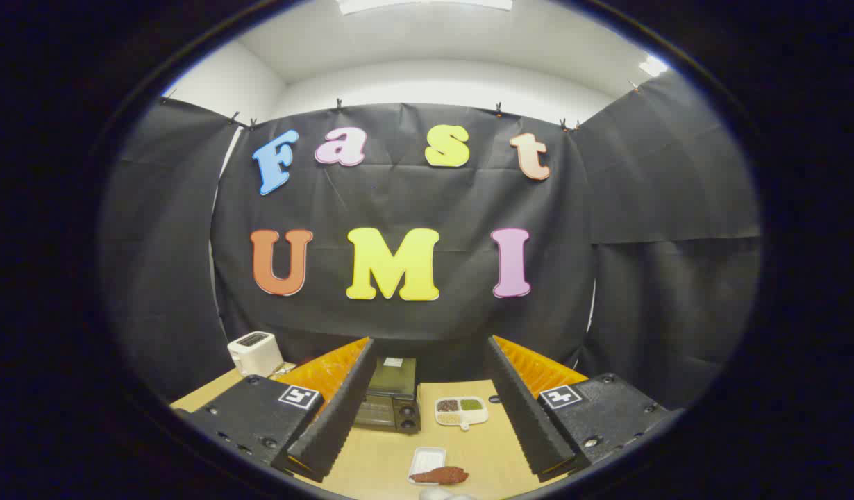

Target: Open the toaster oven, put the food inside, and close the toaster oven door.

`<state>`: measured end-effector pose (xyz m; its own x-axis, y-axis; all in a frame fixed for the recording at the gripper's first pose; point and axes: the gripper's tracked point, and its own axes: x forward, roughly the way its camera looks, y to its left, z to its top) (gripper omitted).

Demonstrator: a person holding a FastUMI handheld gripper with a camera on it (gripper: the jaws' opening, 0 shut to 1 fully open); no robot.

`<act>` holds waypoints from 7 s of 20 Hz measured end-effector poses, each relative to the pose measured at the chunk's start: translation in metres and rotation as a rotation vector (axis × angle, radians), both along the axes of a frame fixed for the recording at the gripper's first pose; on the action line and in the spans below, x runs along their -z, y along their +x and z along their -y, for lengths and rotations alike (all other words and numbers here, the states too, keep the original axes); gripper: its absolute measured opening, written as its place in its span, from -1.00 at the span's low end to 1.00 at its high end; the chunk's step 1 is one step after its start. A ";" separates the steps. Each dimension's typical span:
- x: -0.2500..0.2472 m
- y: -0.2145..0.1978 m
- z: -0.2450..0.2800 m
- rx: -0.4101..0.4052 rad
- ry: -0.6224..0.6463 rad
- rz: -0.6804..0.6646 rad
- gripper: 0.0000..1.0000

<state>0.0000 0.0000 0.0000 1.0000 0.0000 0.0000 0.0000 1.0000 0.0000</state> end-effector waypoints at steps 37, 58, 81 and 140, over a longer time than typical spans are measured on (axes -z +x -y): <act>0.236 0.226 -0.202 -0.138 -0.006 -0.247 1.00; 0.287 0.156 -0.199 -0.031 -0.004 -0.364 1.00; 0.264 0.148 -0.190 -0.061 -0.047 -0.378 1.00; 0.389 0.045 0.063 -0.227 0.582 -0.922 -0.42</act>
<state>0.0450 -0.0626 -0.3894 0.5939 0.4247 -0.6833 0.0589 0.8241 0.5634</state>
